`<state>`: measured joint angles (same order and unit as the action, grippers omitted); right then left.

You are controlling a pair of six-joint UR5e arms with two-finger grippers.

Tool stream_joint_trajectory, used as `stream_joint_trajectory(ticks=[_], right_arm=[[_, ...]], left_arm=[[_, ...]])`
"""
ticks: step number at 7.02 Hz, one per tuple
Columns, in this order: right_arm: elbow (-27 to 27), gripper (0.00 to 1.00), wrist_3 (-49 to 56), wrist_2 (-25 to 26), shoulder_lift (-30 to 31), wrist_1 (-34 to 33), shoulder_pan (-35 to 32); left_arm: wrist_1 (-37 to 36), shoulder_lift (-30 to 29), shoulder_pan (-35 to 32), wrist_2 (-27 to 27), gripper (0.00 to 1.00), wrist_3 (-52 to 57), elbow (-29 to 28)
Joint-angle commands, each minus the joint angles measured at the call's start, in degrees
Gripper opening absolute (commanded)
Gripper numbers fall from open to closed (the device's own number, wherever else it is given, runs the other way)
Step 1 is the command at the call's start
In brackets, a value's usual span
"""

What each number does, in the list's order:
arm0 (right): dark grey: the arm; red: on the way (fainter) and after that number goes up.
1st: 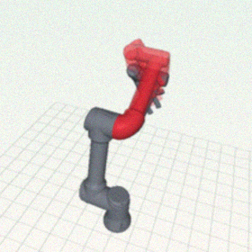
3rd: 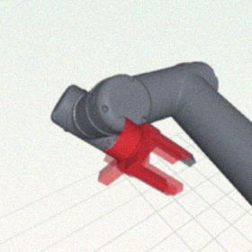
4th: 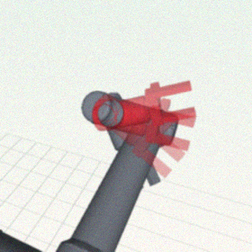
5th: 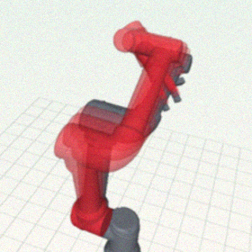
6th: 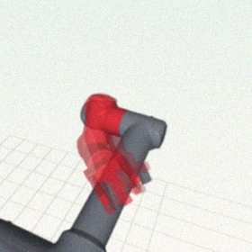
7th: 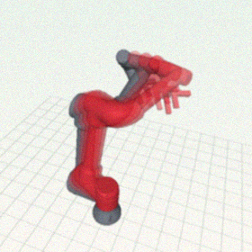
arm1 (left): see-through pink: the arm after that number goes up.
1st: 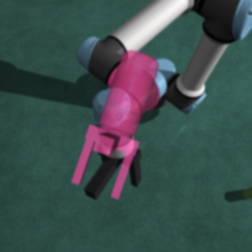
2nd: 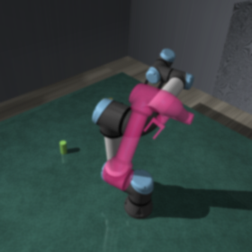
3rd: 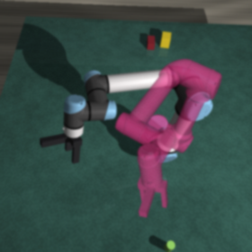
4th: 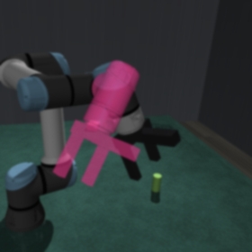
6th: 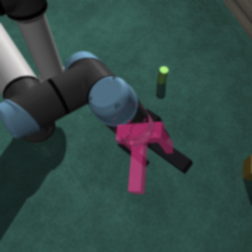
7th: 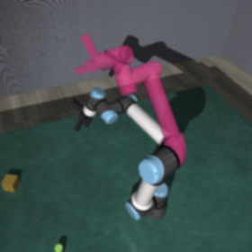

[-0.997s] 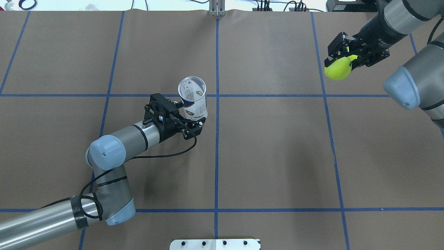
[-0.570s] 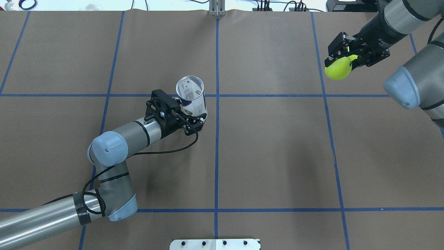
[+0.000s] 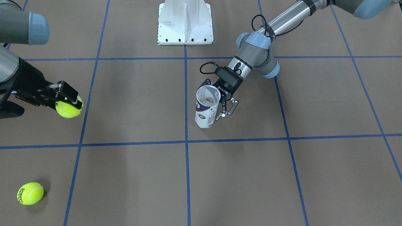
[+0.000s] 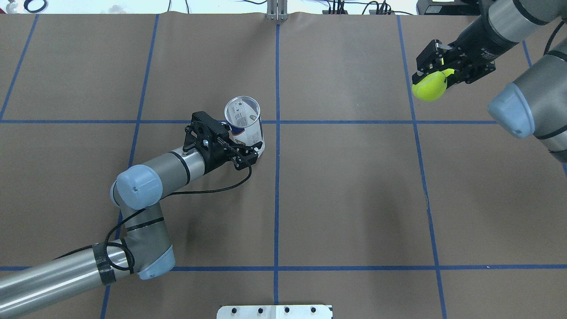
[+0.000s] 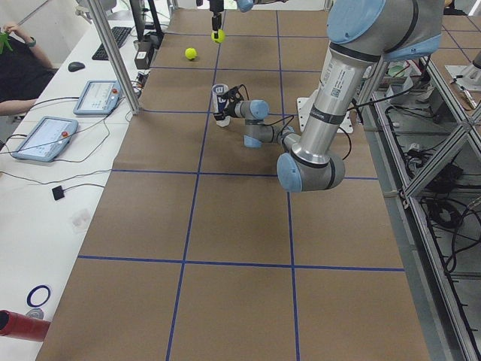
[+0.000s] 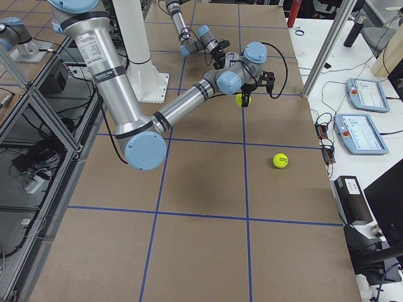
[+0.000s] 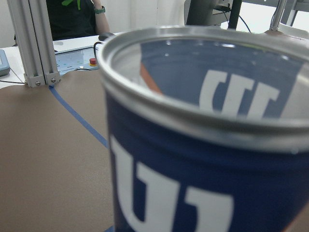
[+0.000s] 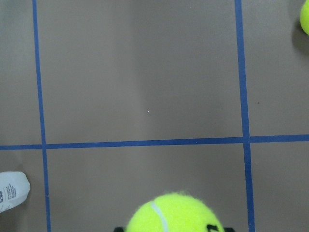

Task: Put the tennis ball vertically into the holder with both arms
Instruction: 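Carry the ball with the right gripper over the can's opening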

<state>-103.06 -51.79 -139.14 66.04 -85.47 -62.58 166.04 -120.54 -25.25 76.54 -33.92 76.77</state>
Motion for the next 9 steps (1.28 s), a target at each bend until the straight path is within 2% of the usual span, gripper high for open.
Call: stream_joint_trajectory(ticks=[1, 5, 7, 9], right_arm=[[-0.1, 0.0, -0.9, -0.3, -1.5, -0.1, 0.3], [-0.1, 0.0, -6.8, -0.3, -6.7, -0.1, 3.5], [0.1, 0.0, -12.6, -0.2, -12.1, 0.0, 6.4], [-0.1, 0.0, -19.4, 0.1, -16.9, 0.0, 8.3]], left_arm=[[0.2, -0.3, 0.2, 0.0, 0.98, -0.2, -0.5], [0.1, -1.0, 0.2, 0.0, 0.97, -0.2, -0.9], [0.3, -1.1, 0.2, 0.0, 0.78, -0.3, -1.3], [0.7, -1.1, 0.2, 0.0, 0.71, -0.4, -1.2]])
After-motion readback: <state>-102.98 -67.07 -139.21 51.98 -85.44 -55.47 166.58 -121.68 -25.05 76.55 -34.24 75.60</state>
